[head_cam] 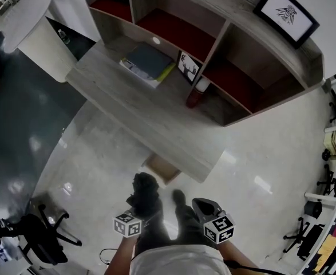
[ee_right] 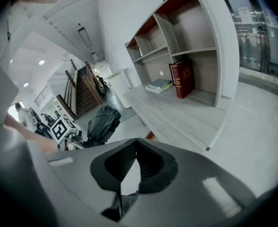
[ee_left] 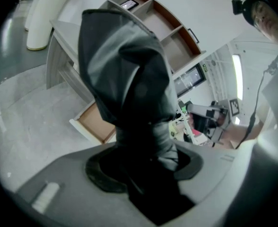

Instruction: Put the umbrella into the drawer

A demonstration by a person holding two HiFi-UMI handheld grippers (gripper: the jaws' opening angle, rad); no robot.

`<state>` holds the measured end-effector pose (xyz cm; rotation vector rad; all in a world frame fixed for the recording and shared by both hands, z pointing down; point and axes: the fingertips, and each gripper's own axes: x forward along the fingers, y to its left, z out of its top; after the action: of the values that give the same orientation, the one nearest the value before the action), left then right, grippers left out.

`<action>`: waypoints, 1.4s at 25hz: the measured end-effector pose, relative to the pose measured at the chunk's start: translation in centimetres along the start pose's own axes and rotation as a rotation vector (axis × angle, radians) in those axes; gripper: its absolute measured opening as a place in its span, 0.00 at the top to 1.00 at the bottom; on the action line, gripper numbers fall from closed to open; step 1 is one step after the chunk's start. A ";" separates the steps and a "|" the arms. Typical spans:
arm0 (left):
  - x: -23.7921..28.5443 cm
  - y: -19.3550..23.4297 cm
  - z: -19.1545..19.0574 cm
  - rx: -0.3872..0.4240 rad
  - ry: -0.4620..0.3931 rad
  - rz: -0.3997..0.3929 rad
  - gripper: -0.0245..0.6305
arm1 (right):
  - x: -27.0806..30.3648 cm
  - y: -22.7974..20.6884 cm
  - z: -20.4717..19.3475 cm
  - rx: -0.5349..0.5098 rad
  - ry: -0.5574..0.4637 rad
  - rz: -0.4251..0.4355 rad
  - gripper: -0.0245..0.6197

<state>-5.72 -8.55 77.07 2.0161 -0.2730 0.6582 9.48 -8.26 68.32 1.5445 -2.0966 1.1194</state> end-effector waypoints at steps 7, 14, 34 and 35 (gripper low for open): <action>3.4 3.2 -2.0 0.004 0.089 0.006 0.62 | 2.7 -0.9 -1.0 0.014 0.021 -0.015 0.95; 6.9 7.0 -3.5 -0.007 0.161 0.013 0.62 | 5.1 -1.2 -2.2 0.020 0.045 -0.024 0.95; 16.1 15.8 -4.1 -0.033 0.274 0.039 0.62 | 10.0 -4.3 -4.9 0.101 0.076 -0.033 0.95; 16.6 16.1 -3.9 -0.035 0.274 0.040 0.62 | 10.2 -4.5 -5.0 0.105 0.077 -0.034 0.95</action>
<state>-0.41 -12.22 99.65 1.8647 -0.1603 0.9374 8.78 -11.92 79.91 1.5513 -1.9828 1.2752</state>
